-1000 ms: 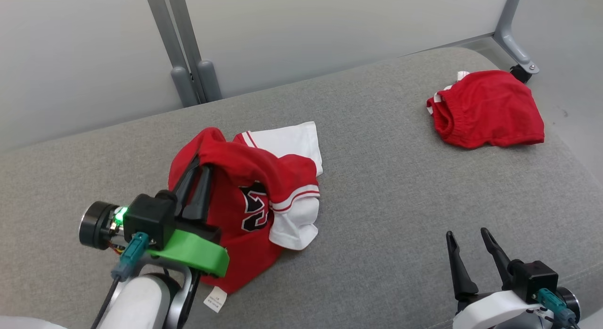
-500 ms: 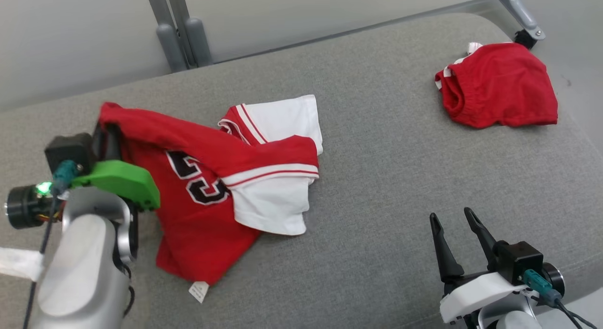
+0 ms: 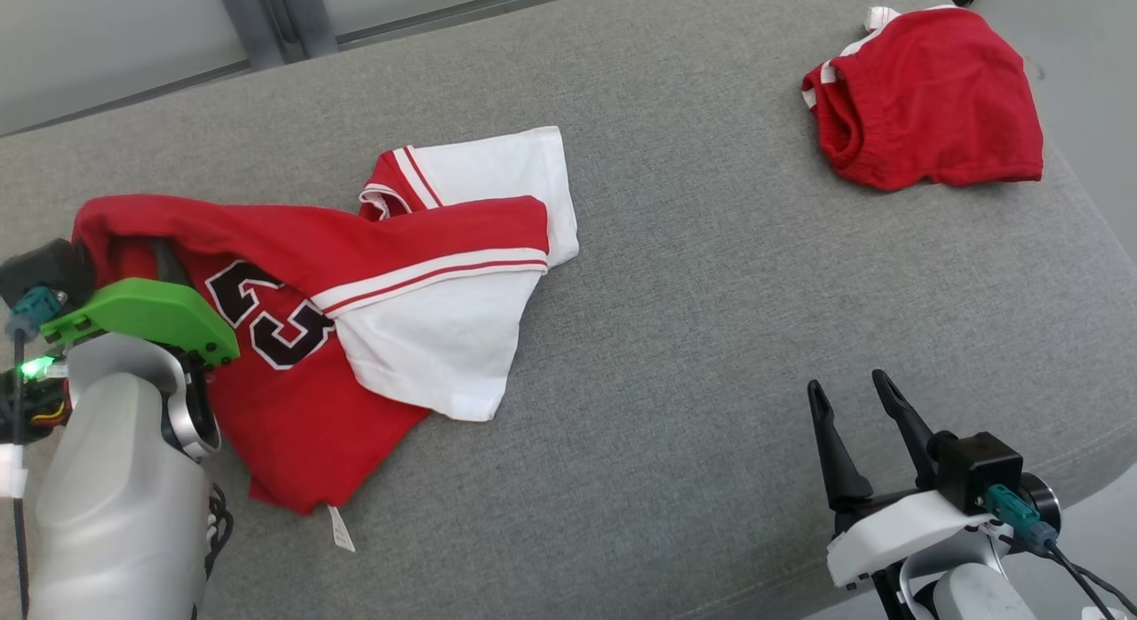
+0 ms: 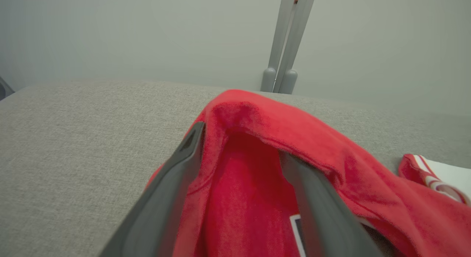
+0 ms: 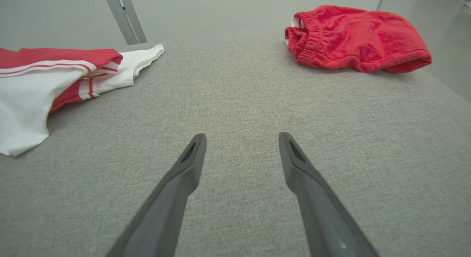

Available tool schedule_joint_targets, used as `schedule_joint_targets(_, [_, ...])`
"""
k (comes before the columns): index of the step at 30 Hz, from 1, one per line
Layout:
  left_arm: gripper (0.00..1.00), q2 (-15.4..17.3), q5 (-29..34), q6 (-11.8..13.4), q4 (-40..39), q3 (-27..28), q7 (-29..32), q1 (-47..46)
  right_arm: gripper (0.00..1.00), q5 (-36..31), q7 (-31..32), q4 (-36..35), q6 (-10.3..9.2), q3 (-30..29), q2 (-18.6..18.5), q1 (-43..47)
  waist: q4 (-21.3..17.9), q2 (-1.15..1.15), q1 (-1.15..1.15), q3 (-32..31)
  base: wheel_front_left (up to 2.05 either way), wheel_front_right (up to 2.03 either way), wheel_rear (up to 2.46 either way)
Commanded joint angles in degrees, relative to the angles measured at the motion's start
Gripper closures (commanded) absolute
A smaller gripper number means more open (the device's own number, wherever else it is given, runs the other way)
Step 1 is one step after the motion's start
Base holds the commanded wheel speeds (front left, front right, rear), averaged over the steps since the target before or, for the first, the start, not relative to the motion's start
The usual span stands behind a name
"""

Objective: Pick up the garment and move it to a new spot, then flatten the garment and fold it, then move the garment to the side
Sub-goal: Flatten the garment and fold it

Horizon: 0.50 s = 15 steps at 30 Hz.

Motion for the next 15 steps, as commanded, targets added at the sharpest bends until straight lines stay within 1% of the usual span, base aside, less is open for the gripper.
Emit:
schedule_joint_targets(1, [0.00, -0.1, -0.6, -1.3, 0.1, 0.5, -1.2, 1.2, 0.00, 0.1, -0.2, 0.0, -0.09, -0.5, 0.2, 0.4, 0.7, 0.00, 0.00, -1.2, 0.00, 0.00, 0.00])
schedule_joint_targets(5, [0.00, -2.3, -2.4, -4.7, -2.9, 1.1, -2.8, 7.0, 0.00, 0.1, -0.2, -0.2, -0.09, -1.2, 0.6, 1.6, 2.0, 0.00, 0.00, -3.6, 0.00, 0.00, 0.00])
schedule_joint_targets(8, [0.00, -2.8, -2.3, -5.6, -7.6, 1.4, -3.1, 13.3, 0.00, -0.3, -0.2, -0.1, -0.09, -1.6, 0.7, 2.7, 3.2, 0.00, 0.00, -5.4, 0.00, 0.00, 0.00])
schedule_joint_targets(9, [0.00, -3.9, -2.4, -5.5, -11.2, 1.2, -3.1, 18.8, 0.00, -0.4, -0.2, -0.1, -0.09, -1.7, 0.8, 3.6, 3.8, 0.00, 0.00, -6.5, 0.00, 0.00, 0.00])
schedule_joint_targets(10, [0.00, -4.2, -2.3, -5.2, -13.1, 0.8, -2.9, 21.9, 0.00, -0.5, -0.2, -0.1, -0.09, -1.8, 0.8, 3.9, 4.2, 0.00, 0.00, -6.9, 0.00, 0.00, 0.00])
schedule_joint_targets(15, [0.00, -6.0, -3.1, -4.8, -20.9, -1.8, 2.2, 32.9, 0.00, -0.6, -0.2, -0.4, -0.09, -1.9, 0.9, 5.4, 5.5, 0.00, 0.00, -8.1, 0.00, 0.00, 0.00])
